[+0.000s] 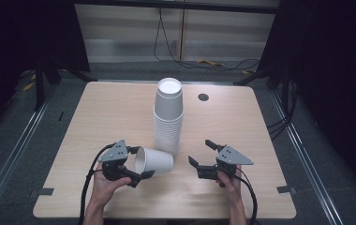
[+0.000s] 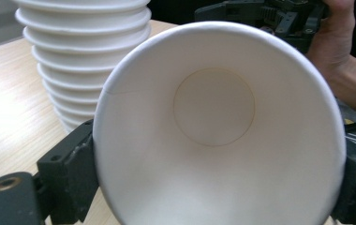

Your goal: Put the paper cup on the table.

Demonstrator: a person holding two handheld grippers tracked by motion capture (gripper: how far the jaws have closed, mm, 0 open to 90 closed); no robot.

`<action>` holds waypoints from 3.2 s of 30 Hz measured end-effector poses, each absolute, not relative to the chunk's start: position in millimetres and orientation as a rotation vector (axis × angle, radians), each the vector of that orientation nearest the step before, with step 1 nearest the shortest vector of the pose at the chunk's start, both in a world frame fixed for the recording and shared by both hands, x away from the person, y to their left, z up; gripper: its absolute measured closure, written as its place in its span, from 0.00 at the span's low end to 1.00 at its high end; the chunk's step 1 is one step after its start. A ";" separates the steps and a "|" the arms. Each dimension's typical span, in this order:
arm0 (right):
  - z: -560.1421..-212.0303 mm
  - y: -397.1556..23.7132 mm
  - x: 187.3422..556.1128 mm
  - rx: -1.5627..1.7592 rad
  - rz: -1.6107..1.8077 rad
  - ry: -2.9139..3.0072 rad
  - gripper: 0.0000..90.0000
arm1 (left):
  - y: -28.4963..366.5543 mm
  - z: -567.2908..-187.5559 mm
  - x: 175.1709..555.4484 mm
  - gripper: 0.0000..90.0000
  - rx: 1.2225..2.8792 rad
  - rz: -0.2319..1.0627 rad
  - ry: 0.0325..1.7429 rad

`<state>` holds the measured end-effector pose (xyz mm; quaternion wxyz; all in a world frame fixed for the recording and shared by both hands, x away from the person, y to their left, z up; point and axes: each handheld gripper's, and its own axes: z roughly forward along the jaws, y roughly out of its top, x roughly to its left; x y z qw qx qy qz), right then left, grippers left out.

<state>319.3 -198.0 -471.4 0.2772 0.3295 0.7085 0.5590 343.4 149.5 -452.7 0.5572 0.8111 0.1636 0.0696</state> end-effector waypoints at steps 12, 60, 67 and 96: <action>-488.4 -205.6 315.6 0.999 1.389 1.725 0.15 | 162.4 -450.5 347.9 0.11 1.935 0.208 0.462; -504.2 -222.2 309.2 1.084 1.304 1.429 0.15 | 195.9 -429.2 405.2 0.11 2.073 0.331 0.843; -504.3 -222.6 309.4 1.086 1.310 1.432 0.15 | 199.1 -420.0 419.9 0.11 2.127 0.317 0.849; -504.5 -223.6 309.0 1.082 1.326 1.430 0.15 | 174.6 -417.9 459.5 0.10 2.572 0.289 0.896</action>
